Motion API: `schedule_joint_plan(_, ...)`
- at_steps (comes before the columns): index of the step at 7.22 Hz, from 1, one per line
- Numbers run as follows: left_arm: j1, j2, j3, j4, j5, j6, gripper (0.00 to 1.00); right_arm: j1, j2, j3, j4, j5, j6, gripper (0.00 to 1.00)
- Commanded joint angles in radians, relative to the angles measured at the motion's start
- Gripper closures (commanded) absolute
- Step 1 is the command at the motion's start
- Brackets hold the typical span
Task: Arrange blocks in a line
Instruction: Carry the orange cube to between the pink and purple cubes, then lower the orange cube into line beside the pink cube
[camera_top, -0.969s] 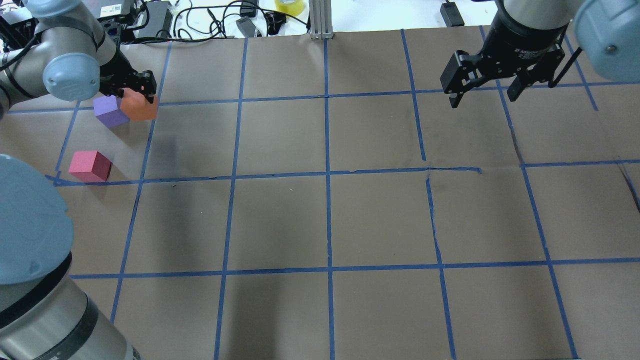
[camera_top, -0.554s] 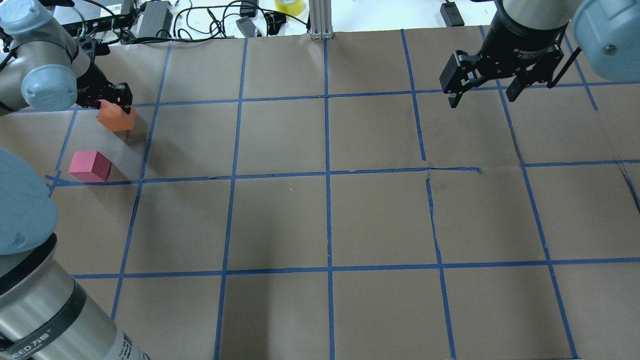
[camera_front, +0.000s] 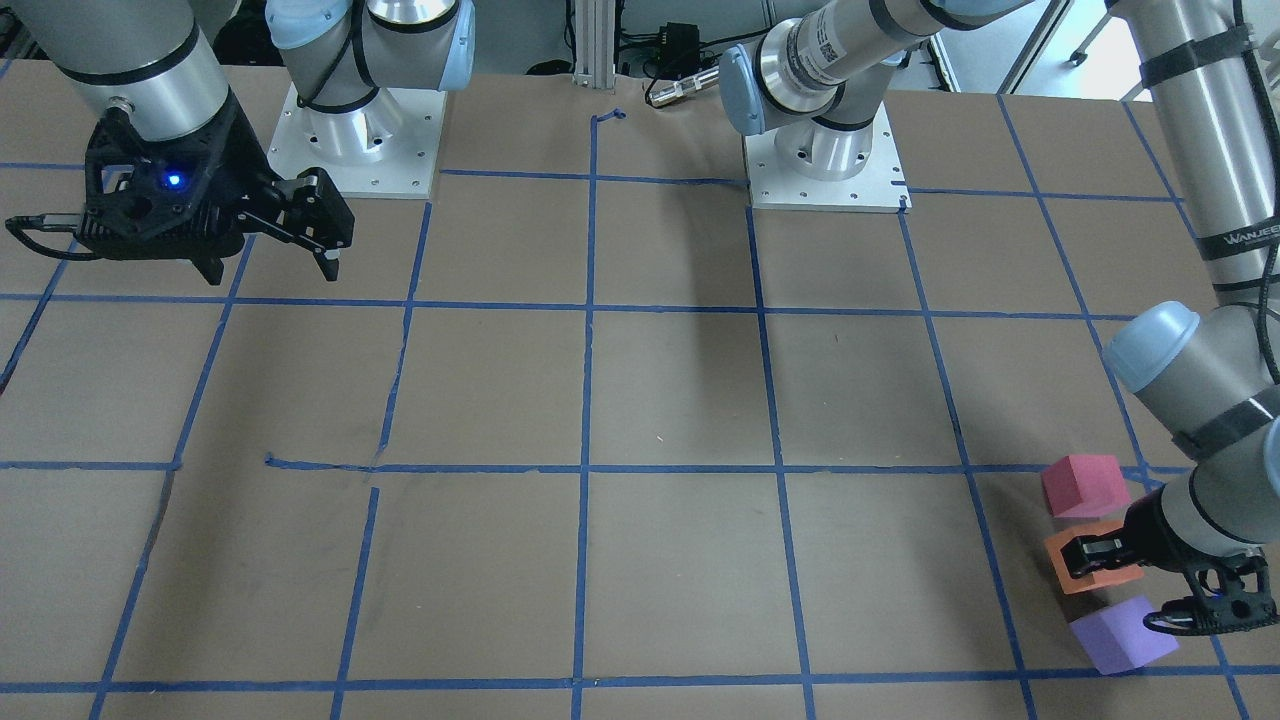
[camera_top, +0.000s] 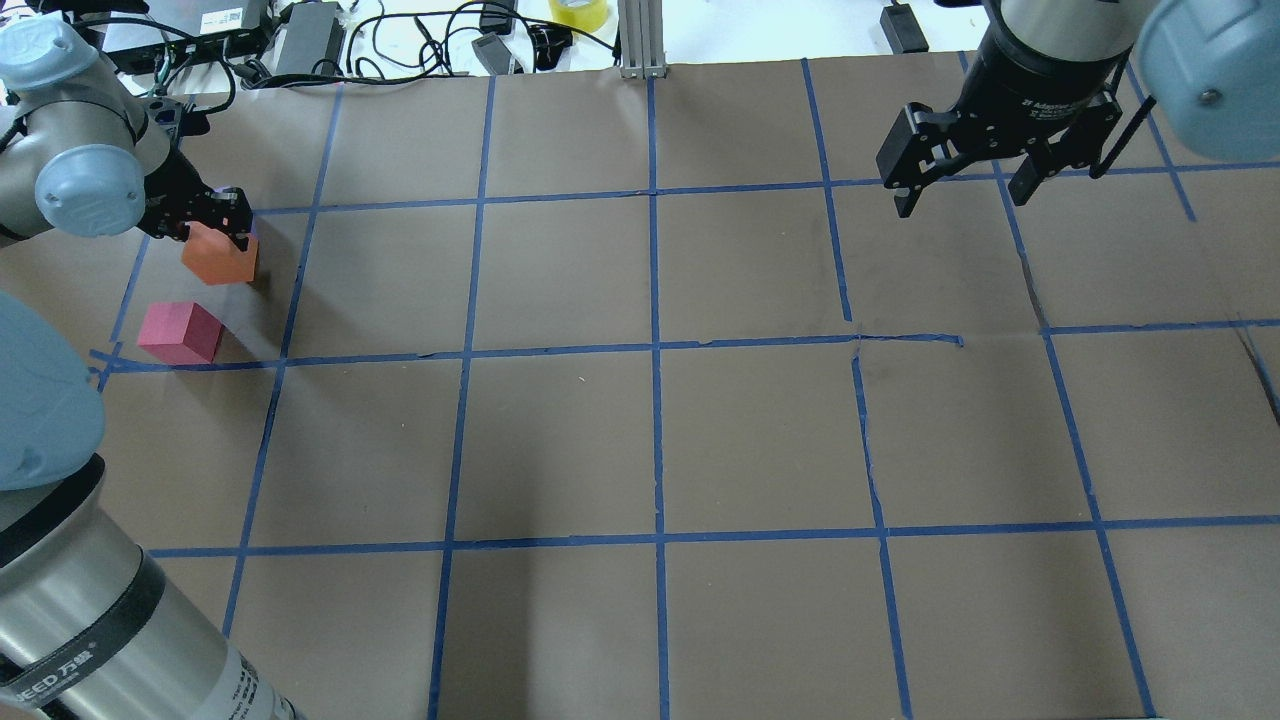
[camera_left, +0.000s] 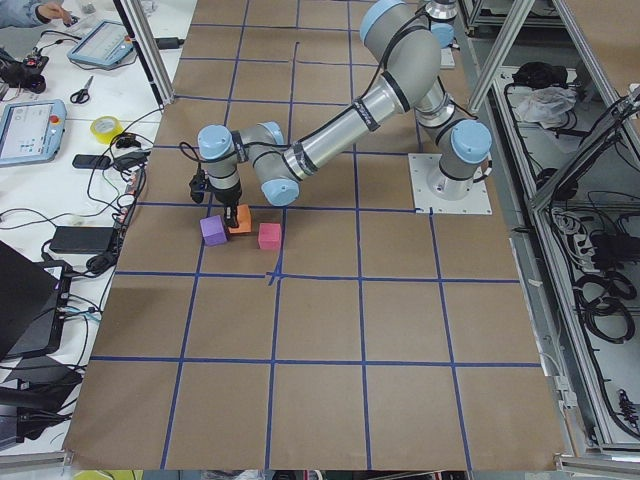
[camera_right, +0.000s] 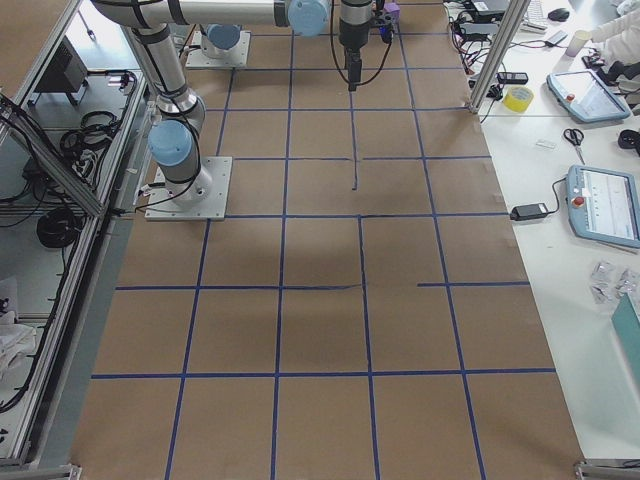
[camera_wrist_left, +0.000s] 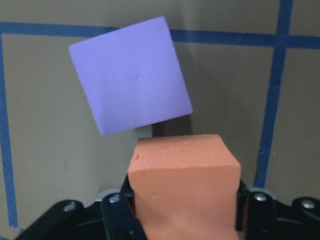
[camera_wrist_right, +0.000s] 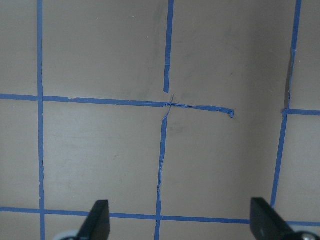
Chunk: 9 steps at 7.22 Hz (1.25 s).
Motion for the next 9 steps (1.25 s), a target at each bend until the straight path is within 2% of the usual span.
schedule_joint_plan(1,0.011,-0.01,0.004,-0.003,0.006,0.038,1.0,0.0,0.006,0.0,0.0,0.001,0.001,0.0)
schedule_joint_plan(7,0.051,-0.029,0.007,0.006,-0.004,0.118,1.0,0.0,0.012,0.002,-0.02,-0.001,-0.005,0.0)
schedule_joint_plan(9,0.054,-0.029,-0.002,0.011,-0.043,0.167,1.0,-0.002,0.012,0.002,-0.02,-0.002,-0.004,0.0)
